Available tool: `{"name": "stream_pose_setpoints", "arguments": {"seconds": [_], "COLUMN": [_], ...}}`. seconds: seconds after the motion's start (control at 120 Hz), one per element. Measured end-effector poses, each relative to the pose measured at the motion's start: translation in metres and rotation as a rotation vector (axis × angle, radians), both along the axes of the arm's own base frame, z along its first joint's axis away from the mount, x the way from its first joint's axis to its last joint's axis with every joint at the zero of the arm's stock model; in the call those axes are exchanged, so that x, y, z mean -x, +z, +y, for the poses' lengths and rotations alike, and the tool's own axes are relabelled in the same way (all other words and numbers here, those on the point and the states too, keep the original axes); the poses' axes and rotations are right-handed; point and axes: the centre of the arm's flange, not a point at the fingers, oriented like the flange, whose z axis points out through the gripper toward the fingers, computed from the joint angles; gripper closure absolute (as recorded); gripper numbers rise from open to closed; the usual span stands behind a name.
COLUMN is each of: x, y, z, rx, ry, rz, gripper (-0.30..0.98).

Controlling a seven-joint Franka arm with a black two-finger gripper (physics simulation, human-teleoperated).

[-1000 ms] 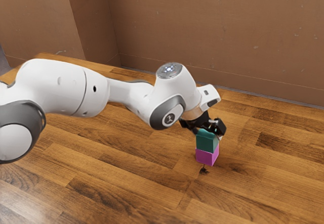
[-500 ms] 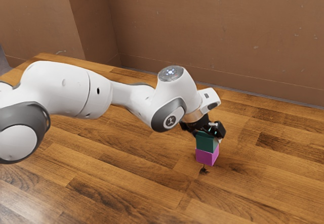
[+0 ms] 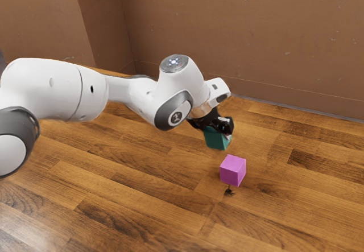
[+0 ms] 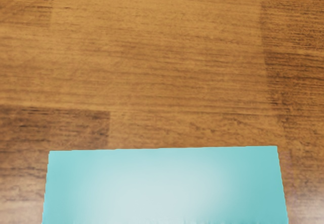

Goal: Pick up the blue block with one arm, and put the blue block on the table with one arm

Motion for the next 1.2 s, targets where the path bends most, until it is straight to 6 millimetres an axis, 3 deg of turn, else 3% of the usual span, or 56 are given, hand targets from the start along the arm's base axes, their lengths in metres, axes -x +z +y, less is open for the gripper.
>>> {"name": "stream_pose_setpoints", "arguments": {"seconds": [0.083,0.15,0.233,0.475,0.6,0.783,0.817,0.875,0.975,1.058,1.117,1.2], "x": [-0.014,-0.023,-0.027,-0.031,-0.031,-0.031,-0.030,-0.021,0.008,0.045,0.067,0.088], "y": [-0.004,-0.020,-0.044,-0.090,-0.095,-0.083,-0.069,-0.020,0.116,0.202,0.234,0.244], "z": [0.067,0.130,0.164,0.175,0.175,0.175,0.174,0.174,0.165,0.141,0.124,0.099], "rx": [-0.011,-0.016,-0.014,-0.023,-0.025,-0.004,0.000,0.008,0.026,0.034,0.029,0.013], "ry": [0.101,0.191,0.235,0.242,0.239,0.244,0.242,0.240,0.220,0.173,0.139,0.089], "rz": [0.034,0.080,0.131,0.212,0.220,0.210,0.194,0.144,0.036,0.006,0.030,0.094], "gripper": [0.32,0.31,0.29,0.29,0.29,0.14,0.12,0.09,0.06,0.04,0.03,0.02]}}
